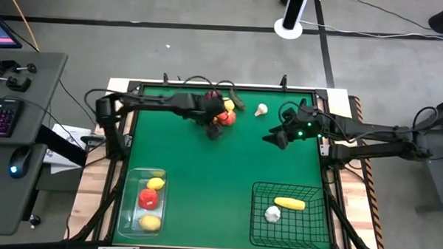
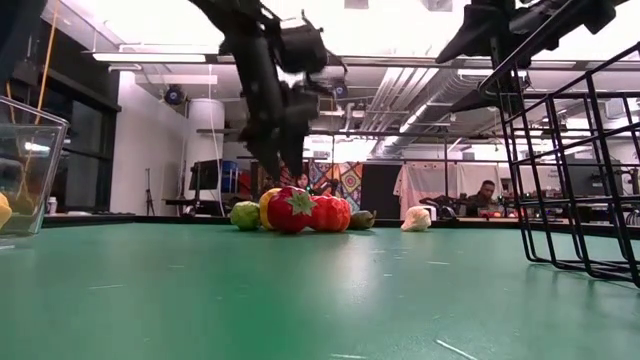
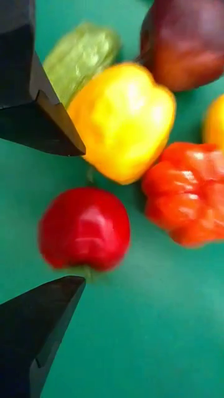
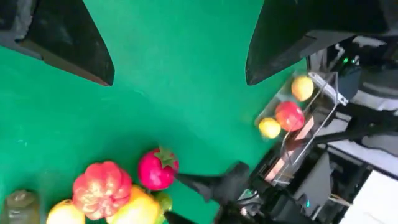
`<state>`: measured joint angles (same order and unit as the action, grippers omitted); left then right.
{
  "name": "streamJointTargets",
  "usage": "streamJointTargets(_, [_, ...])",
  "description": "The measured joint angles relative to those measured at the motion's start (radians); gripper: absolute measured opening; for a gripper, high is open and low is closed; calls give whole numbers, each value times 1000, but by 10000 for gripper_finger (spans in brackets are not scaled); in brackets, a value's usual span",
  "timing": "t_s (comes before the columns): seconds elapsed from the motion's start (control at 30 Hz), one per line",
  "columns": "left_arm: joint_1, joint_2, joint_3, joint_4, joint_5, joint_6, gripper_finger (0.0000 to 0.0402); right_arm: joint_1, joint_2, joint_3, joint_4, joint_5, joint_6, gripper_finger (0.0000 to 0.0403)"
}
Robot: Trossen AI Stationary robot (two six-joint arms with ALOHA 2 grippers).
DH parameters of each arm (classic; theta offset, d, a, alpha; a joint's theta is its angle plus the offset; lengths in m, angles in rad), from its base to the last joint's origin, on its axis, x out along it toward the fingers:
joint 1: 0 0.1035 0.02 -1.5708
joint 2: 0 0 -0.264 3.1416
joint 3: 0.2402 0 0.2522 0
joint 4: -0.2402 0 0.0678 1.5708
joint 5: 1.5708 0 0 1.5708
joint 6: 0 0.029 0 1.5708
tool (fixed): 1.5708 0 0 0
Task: Sort produce into baskets
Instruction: Put the tomato into the transparent bin
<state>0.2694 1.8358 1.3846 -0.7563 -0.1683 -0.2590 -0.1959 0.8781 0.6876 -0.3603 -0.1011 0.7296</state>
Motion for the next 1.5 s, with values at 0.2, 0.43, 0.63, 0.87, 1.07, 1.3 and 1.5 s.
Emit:
streamJointTargets(0.2, [6, 89, 2, 34, 7, 12, 319, 0, 15, -1, 7, 46, 54, 355])
streamJointTargets(0.43, [5, 167, 2, 53, 77, 76, 319, 0, 26, -1, 14, 75, 122, 355])
streamJointTargets(0.63, [-3, 175, 1, 16, 79, 114, 277, 0, 26, -1, 36, 75, 169, 355])
streamJointTargets(0.87, [-46, -23, -2, -91, 81, 153, 255, 0, 26, -1, 37, 121, 204, 355])
streamJointTargets(1.07, [-193, -374, -86, -216, 149, 72, 255, 0, 26, -1, 36, 105, 191, 355])
streamJointTargets(1.3, [-575, -745, -239, -361, 153, -425, 255, 19, 26, -1, 35, 99, 161, 355])
streamJointTargets(1.5, [-934, -813, -346, -349, 142, -855, 260, 38, 26, -1, 36, 98, 161, 355])
